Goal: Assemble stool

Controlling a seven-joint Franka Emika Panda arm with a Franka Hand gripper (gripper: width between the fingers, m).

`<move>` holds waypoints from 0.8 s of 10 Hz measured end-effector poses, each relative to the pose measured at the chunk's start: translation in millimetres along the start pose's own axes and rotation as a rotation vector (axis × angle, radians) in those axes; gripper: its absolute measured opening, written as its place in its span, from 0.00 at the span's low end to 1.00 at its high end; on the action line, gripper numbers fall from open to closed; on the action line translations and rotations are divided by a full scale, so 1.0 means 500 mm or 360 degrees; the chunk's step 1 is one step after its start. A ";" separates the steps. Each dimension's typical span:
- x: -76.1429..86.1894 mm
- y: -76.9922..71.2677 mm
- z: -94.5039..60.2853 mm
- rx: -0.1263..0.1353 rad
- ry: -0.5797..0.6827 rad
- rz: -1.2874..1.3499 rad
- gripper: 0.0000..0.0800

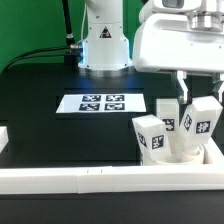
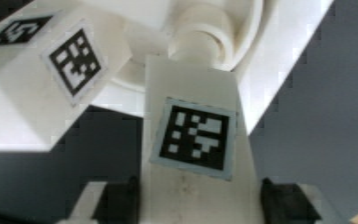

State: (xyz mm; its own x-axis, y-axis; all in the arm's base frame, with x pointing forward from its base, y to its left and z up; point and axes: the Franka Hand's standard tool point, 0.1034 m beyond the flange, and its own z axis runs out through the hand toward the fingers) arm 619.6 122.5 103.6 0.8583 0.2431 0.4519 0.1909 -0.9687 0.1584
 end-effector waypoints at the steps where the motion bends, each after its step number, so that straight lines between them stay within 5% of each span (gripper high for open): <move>1: -0.004 -0.004 0.004 0.0001 -0.0006 0.0002 0.40; 8: -0.008 -0.019 0.011 0.0004 0.0026 0.0018 0.40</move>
Offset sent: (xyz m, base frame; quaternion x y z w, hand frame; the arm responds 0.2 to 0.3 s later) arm -0.0034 0.0046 -0.0130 -0.0206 0.0041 0.0006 0.9998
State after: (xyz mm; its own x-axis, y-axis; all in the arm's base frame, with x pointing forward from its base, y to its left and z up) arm 617.1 130.3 95.3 0.8526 0.2327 0.4679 0.1824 -0.9716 0.1509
